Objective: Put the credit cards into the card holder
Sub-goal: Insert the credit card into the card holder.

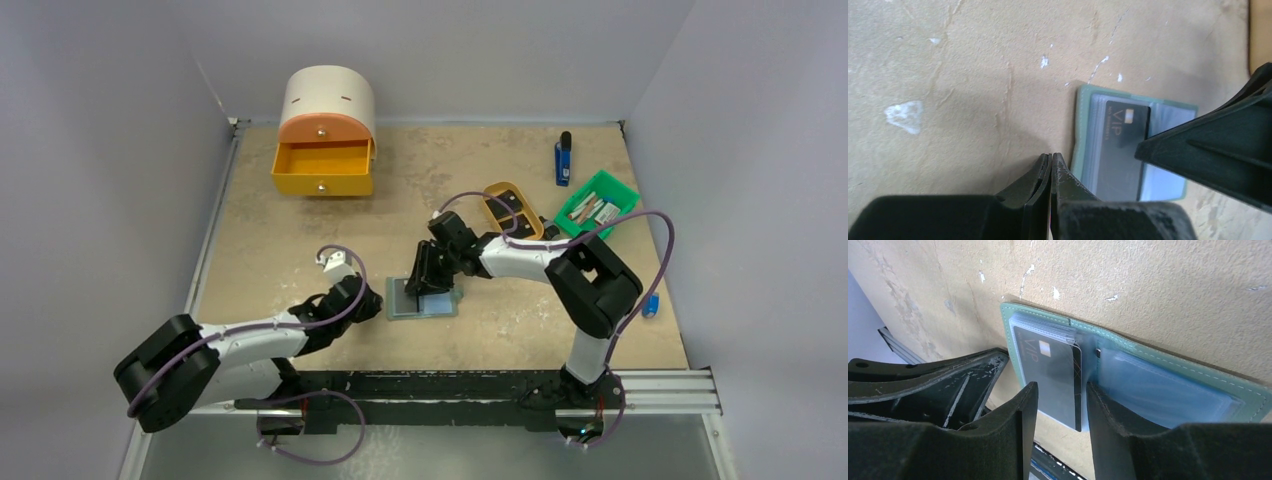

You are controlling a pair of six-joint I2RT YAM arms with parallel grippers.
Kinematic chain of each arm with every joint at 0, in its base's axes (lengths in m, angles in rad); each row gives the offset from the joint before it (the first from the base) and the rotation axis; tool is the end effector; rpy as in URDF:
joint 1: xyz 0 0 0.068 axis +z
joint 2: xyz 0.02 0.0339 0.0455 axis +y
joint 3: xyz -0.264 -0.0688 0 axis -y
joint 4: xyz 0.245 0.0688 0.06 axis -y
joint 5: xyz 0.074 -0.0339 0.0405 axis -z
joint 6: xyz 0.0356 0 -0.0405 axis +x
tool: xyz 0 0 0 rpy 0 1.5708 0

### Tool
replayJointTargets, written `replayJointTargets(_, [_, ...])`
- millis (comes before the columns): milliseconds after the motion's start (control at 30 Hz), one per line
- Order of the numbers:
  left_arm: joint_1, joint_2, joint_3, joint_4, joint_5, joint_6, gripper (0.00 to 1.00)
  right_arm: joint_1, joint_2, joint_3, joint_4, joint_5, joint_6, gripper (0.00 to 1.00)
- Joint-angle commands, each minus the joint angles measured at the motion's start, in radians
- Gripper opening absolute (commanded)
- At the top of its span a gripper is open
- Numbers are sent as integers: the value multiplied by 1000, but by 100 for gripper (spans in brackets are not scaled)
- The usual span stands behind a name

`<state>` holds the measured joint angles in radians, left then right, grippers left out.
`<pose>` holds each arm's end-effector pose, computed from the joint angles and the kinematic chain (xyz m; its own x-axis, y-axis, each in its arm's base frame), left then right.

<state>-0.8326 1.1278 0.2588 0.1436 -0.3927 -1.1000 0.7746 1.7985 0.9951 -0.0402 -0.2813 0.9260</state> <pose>0.1385 -0.1320 0.1327 -0.6398 -0.5203 -0.5657 -0.1753 0.8154 -0.5517 0.2538 0.2622 0.1552 -0.9633 0.1315 -0.2338 -0.0564 0.7527 0.6559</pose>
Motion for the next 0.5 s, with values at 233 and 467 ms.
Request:
replayJointTargets(233, [-3, 63, -7, 135, 68, 12, 0, 35, 23, 78, 3, -29, -15, 41])
replayJointTargets(467, [-4, 62, 6, 112, 61, 17, 0, 43, 24, 86, -19, -35, -20, 40])
